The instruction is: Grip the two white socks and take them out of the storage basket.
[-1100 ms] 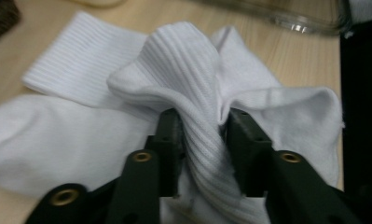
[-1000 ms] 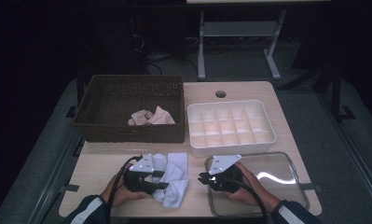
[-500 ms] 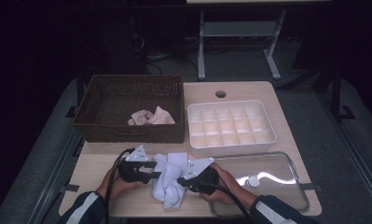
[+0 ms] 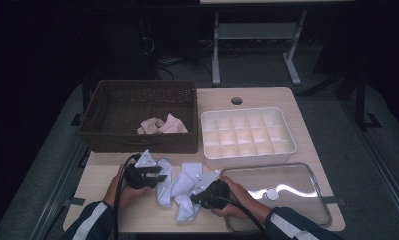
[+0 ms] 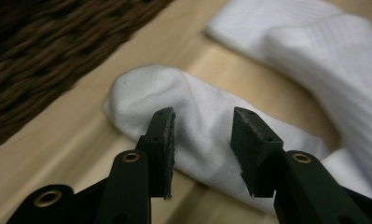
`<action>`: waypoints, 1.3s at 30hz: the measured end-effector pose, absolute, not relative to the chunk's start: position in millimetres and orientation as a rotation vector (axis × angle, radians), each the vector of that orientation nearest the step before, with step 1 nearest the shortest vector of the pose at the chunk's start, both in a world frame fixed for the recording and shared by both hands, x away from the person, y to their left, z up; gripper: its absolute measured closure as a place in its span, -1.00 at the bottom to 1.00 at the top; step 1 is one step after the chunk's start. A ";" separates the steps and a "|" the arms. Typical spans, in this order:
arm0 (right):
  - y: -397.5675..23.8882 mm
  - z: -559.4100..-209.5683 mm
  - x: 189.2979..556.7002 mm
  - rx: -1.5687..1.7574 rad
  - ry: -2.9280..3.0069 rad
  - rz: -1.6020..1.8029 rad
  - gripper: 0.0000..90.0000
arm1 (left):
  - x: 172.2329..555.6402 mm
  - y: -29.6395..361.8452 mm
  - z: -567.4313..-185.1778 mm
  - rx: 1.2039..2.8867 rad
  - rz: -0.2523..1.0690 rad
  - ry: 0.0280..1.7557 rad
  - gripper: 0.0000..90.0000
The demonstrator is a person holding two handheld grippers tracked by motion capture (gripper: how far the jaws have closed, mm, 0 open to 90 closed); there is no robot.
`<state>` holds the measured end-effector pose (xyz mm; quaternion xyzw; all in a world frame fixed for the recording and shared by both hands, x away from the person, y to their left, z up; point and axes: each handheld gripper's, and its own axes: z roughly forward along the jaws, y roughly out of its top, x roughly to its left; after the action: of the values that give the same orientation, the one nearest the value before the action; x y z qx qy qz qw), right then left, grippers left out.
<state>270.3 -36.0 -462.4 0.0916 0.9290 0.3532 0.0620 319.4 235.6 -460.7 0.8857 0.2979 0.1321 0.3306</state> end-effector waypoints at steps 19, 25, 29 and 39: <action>-45.8 -462.3 271.7 0.376 2.820 1.067 0.89 | 336.4 277.3 -455.9 2.204 0.453 0.996 0.09; -45.1 -462.0 272.0 0.385 2.823 1.064 0.88 | 299.5 252.5 -430.5 2.161 0.226 0.647 0.50; -44.5 -461.9 272.5 0.383 2.820 1.060 0.88 | 288.3 234.6 -437.7 2.244 0.183 0.576 0.54; -39.0 -461.6 272.6 0.453 2.828 1.070 0.83 | 306.5 221.1 -458.1 2.346 0.249 0.627 0.62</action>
<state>272.6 -39.0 -461.6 0.1480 0.9241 0.3497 0.0423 306.5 221.1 -458.1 0.9028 0.2414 0.0957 0.3429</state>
